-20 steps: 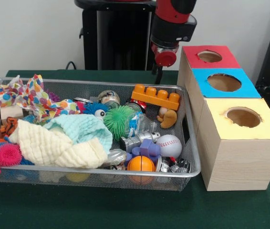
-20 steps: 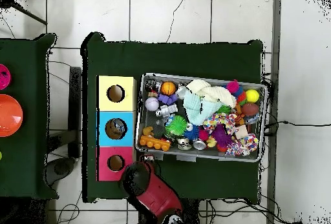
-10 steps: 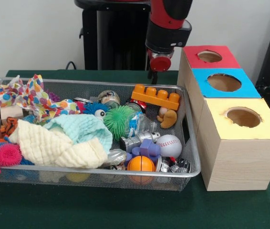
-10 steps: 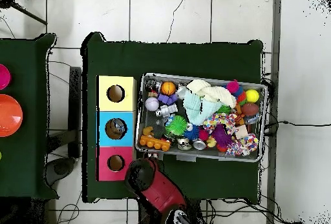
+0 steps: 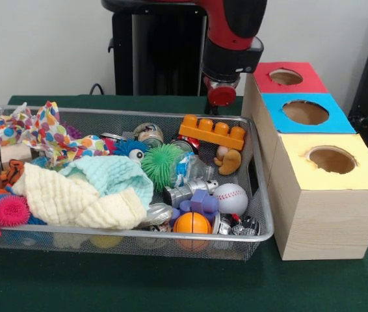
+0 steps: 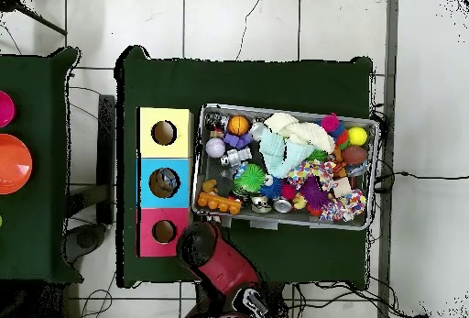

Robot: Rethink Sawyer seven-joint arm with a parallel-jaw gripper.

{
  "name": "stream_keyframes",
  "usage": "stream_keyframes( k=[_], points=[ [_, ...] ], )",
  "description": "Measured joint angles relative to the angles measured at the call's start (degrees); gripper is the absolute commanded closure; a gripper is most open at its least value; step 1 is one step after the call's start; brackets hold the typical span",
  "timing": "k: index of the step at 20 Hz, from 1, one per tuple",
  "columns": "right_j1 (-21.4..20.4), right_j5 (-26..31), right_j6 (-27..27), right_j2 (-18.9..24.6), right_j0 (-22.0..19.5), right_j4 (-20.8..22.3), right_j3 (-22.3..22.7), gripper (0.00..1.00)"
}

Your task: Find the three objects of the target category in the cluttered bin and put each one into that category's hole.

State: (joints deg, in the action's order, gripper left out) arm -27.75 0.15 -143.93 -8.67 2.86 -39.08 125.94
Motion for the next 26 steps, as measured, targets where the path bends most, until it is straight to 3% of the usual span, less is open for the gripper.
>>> stream_keyframes(
  k=[15, 26],
  points=[
    [2.89, 1.24, 0.00, 0.22, 1.49, 0.02, -2.43, 0.00],
    [3.51, 6.35, 0.00, -1.84, 3.75, 0.01, -4.66, 0.00]
  ],
)
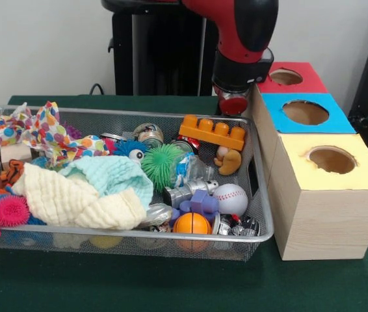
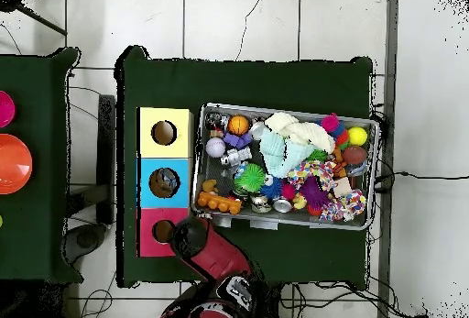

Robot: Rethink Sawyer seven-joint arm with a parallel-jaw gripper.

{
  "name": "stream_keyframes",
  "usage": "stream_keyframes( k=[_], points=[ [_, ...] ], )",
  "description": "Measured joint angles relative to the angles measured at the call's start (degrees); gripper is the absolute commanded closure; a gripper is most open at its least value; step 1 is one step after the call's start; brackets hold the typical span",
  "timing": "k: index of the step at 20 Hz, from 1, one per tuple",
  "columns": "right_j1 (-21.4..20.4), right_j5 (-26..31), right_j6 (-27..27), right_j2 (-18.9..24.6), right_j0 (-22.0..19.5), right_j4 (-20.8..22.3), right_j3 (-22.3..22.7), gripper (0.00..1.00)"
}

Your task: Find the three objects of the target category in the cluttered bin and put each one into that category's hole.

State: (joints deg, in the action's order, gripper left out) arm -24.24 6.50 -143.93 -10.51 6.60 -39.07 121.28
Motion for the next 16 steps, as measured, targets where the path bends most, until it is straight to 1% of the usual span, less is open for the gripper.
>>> stream_keyframes(
  k=[2, 5, 8, 10, 12, 13, 16],
  points=[
    [-0.24, 1.40, 0.00, -1.11, 0.98, 0.00, -0.45, 0.00],
    [-1.42, 5.56, 0.00, -3.62, 3.06, 0.39, -1.52, 0.00],
    [-3.00, 9.99, 0.00, -5.72, 4.62, 0.99, -2.56, 0.00],
    [-4.95, 14.58, 0.00, -7.97, 6.00, 1.76, -3.48, 0.00],
    [-5.72, 16.00, 0.00, -8.73, 6.43, 2.06, -3.72, 0.00],
    [-6.96, 17.78, 0.00, -9.88, 7.01, 2.58, -4.02, 0.00],
    [-8.95, 19.50, 0.00, -11.76, 7.79, 3.44, -4.54, 0.00]
  ],
)
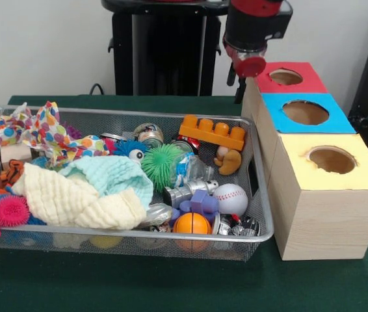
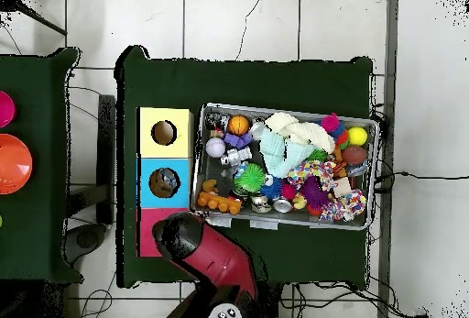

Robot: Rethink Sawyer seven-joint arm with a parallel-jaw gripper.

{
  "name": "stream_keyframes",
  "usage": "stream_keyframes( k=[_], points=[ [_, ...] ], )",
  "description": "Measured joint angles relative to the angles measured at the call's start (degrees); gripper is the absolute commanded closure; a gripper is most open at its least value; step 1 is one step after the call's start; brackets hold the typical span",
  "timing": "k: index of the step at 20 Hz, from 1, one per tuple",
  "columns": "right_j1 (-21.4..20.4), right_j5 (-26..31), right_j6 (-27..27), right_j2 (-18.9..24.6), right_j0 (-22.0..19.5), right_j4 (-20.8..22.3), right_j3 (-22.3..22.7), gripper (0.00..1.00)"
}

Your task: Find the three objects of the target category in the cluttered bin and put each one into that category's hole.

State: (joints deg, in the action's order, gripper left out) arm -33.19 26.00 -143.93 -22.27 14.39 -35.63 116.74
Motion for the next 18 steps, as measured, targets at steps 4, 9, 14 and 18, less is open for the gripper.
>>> stream_keyframes(
  k=[4, 9, 14, 18],
  points=[
    [-2.66, 1.90, 0.00, -2.76, 0.81, 1.38, -1.19, 0.00],
    [-5.63, 4.75, 0.00, -5.87, 1.16, 2.74, -2.58, 0.00],
    [-7.00, 5.43, 0.00, -7.13, 0.49, 2.75, -3.84, 0.00],
    [-6.18, 5.43, 0.00, -7.11, -1.41, 2.76, -6.06, 0.00]
  ],
)
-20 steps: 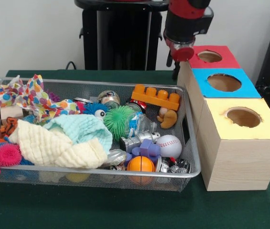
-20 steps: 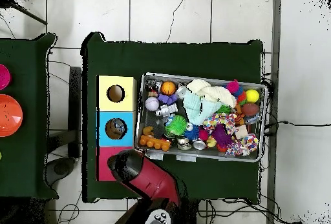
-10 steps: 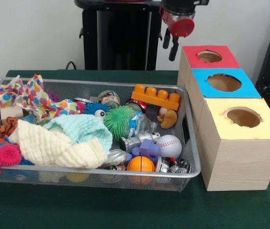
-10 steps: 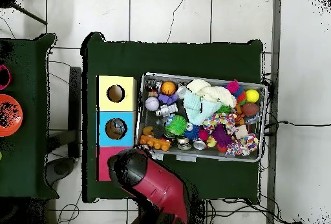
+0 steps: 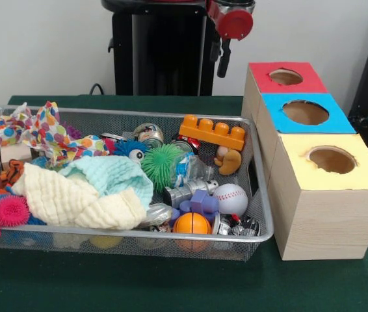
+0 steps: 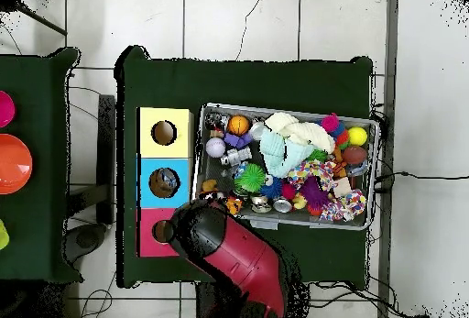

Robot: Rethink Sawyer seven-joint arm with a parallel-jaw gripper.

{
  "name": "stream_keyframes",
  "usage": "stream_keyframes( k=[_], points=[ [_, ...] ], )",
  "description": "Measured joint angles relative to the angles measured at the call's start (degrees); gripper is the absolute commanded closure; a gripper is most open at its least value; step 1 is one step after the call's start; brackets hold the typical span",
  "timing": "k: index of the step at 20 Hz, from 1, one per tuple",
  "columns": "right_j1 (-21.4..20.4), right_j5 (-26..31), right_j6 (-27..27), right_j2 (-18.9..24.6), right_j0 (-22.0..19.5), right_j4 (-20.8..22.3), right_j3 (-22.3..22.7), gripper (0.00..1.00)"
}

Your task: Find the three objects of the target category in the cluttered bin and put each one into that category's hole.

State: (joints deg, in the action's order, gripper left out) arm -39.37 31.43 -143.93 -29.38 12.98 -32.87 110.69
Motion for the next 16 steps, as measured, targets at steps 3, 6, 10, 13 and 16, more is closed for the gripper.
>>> stream_keyframes(
  k=[3, 6, 10, 13, 16],
  points=[
    [1.37, 0.00, 0.00, 0.00, -1.00, 0.01, -1.72, 0.00],
    [2.79, 0.00, 0.00, 0.02, -1.33, 0.01, -3.41, 0.00],
    [5.51, 0.00, 0.00, 0.02, -1.33, 0.04, -6.77, 0.00],
    [7.01, 0.01, 0.00, 0.03, -1.31, 0.06, -8.73, 0.00],
    [8.52, 0.00, -0.01, 0.01, -1.26, 0.05, -10.85, 0.00]
  ],
)
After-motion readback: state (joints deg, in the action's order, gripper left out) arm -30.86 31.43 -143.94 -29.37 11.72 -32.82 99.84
